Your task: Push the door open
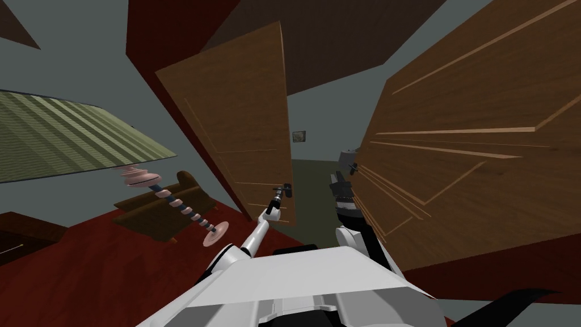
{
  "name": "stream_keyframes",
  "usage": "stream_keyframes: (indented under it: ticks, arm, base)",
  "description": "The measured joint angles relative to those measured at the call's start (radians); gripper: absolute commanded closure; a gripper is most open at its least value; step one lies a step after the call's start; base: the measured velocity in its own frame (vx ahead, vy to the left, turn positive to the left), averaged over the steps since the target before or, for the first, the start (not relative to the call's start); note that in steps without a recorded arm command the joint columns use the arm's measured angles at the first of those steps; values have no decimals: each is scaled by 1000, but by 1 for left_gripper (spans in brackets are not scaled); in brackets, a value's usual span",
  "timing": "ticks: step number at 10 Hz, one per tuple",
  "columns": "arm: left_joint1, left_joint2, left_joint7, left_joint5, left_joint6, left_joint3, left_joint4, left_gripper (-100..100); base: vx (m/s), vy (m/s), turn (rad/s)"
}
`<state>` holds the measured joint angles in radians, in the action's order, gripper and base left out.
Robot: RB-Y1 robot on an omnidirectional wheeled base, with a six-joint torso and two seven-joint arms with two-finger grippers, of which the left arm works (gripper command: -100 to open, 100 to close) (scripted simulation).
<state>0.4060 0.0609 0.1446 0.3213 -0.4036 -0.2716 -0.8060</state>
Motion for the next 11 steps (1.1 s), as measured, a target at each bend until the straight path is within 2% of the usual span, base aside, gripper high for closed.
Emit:
stream_keyframes:
  ticks: [1,4,5,6,8,9,10,11]
  arm:
    - [14,3,-5,2,-17,8,30,100]
    - [6,4,12,5,-14,43,19,100]
    - [2,5,20,7,-1,58,5,100]
    - [21,3,20,9,-14,68,42,100]
    - [-1,13,24,11,-11,89,14,100]
    - [29,10,23,14,-34,103,71,100]
    - [19,16,25,16,-28,112,50,100]
    - [23,19,26,18,-22,126,56,100]
  base:
    - [128,-139,88]
    - [106,-114,55]
    - [135,-120,64]
    - [136,-127,80]
    - [138,-163,99]
    - [104,-113,45]
    - [151,-153,68]
    - [136,-172,91]
